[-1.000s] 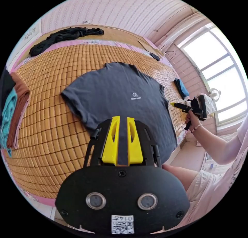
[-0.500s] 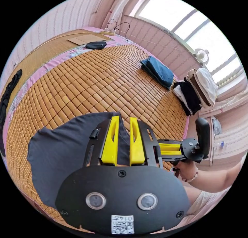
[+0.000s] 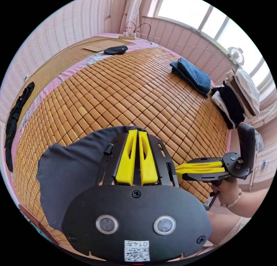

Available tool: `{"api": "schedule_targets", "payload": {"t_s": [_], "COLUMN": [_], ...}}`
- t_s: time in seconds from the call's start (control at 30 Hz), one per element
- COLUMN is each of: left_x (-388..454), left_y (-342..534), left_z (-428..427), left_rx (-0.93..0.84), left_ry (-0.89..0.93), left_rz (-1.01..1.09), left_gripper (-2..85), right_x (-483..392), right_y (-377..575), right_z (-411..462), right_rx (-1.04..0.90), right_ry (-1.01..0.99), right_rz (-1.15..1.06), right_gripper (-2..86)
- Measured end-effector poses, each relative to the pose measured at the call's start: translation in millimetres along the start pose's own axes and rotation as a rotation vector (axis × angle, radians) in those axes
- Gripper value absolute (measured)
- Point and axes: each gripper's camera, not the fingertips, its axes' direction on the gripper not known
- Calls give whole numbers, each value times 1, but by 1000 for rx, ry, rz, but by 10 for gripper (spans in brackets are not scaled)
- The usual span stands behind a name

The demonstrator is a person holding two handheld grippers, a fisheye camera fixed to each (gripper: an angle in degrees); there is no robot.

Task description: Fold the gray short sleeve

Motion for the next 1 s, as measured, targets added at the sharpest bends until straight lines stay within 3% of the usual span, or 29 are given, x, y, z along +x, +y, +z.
{"api": "schedule_targets", "payload": {"t_s": [0.17, 0.33, 0.63, 0.77, 0.9, 1.0], "left_x": [-43, -86, -81, -87, -82, -85], "left_y": [42, 93, 108, 105, 142, 207], "left_z": [-50, -41, -38, -13, -58, -100], "left_rx": [86, -2, 86, -16, 59, 92], "left_ry": [-22, -42, 34, 23, -2, 4], "left_rz": [-160, -333, -303, -300, -251, -293], "left_gripper": [0, 42, 38, 12, -5, -3], "right_x": [-31, -51, -75, -76, -108, -123], "right_y": [-7, -16, -44, -56, -54, -48], "right_z": [-11, 12, 36, 49, 13, 9], "right_rx": [22, -99, -148, -228, -151, -237], "right_ry": [-18, -16, 95, 105, 103, 67], "right_rz": [-131, -205, -254, -228, -319, -343], "right_gripper": [5, 0, -4, -7, -5, -3]}}
